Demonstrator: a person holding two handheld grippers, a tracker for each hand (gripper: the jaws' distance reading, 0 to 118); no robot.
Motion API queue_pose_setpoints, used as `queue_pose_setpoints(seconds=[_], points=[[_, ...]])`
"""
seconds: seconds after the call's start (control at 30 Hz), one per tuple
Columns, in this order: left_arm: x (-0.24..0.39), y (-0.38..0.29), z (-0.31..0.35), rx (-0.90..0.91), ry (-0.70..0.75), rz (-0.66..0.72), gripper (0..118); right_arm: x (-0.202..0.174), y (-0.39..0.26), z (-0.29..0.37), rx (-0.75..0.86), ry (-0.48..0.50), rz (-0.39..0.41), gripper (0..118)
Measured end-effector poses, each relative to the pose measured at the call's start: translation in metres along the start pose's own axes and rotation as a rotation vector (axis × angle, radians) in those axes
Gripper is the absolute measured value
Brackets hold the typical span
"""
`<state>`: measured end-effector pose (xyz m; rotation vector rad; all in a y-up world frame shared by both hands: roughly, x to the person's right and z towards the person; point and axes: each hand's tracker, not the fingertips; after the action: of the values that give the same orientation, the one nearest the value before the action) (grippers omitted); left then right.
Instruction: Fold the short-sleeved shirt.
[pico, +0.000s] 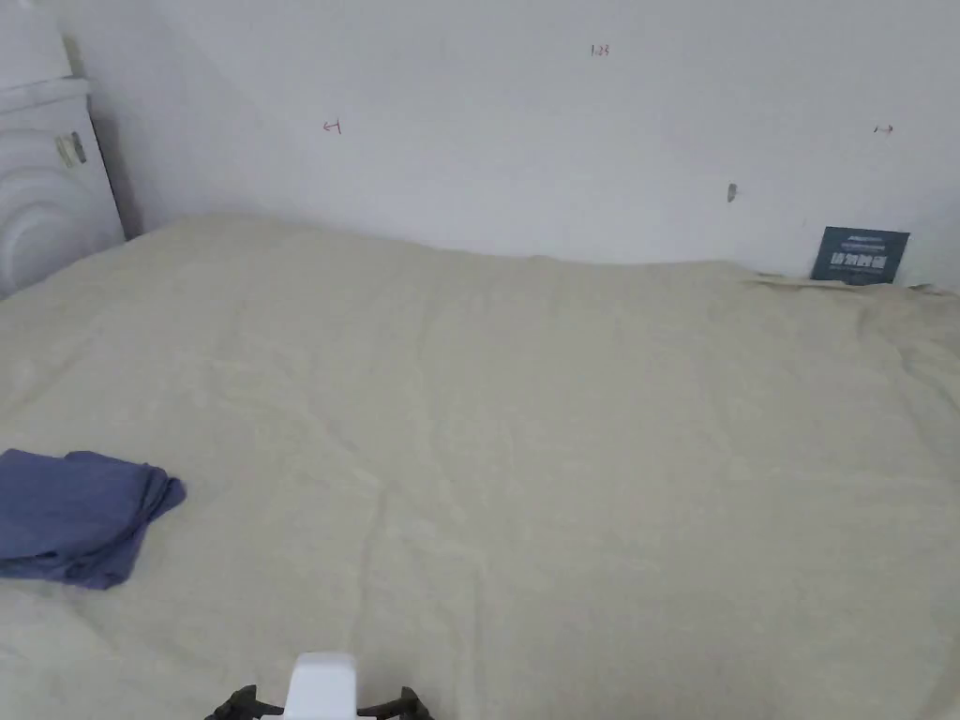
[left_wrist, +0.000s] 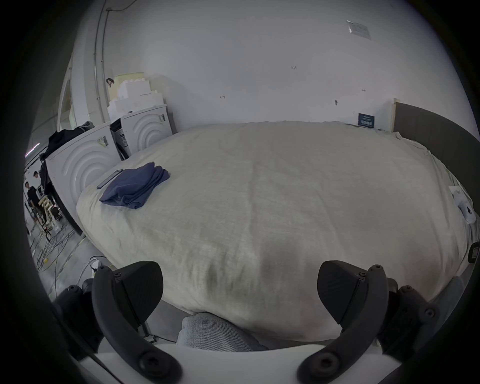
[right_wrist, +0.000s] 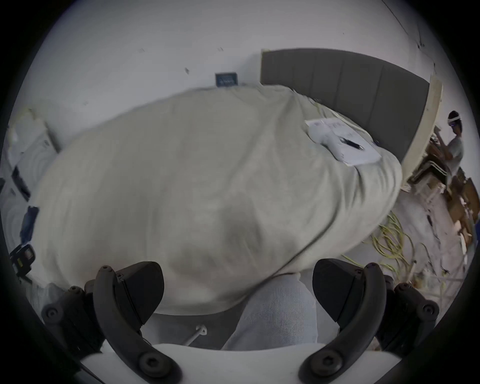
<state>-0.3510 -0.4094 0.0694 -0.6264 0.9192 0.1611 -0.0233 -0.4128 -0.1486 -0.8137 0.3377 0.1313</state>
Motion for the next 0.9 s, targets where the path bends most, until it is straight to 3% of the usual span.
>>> queue_pose_setpoints(seconds=[0.07,0.2,0.33,0.5,0.6,0.67,0.8,0.9], points=[[0.002,-0.003,0.003,0.008,0.009,0.017,118,0.001,-0.004,0.008,0.092,-0.006,-0.028,115],[0.004,-0.010,0.005,0.018,-0.016,0.052,118,-0.015,-0.010,0.016,0.130,-0.058,0.008,115],[0.005,-0.022,-0.005,-0.046,-0.026,0.034,118,-0.031,-0.016,0.014,0.155,-0.076,0.098,115],[-0.012,-0.036,-0.029,-0.183,-0.022,0.120,118,-0.037,-0.022,0.010,0.143,-0.037,0.146,115],[-0.031,-0.040,-0.036,-0.219,0.017,0.212,118,-0.030,-0.022,0.006,0.119,-0.023,0.115,115],[-0.045,-0.042,-0.036,-0.202,0.026,0.281,118,-0.021,-0.021,0.005,0.098,-0.018,0.047,115],[-0.072,-0.037,-0.042,-0.179,0.057,0.532,118,-0.004,-0.017,0.001,0.101,-0.026,-0.002,115],[-0.067,-0.019,-0.026,-0.125,0.083,0.520,118,-0.001,0.000,-0.001,0.082,0.000,0.010,115]])
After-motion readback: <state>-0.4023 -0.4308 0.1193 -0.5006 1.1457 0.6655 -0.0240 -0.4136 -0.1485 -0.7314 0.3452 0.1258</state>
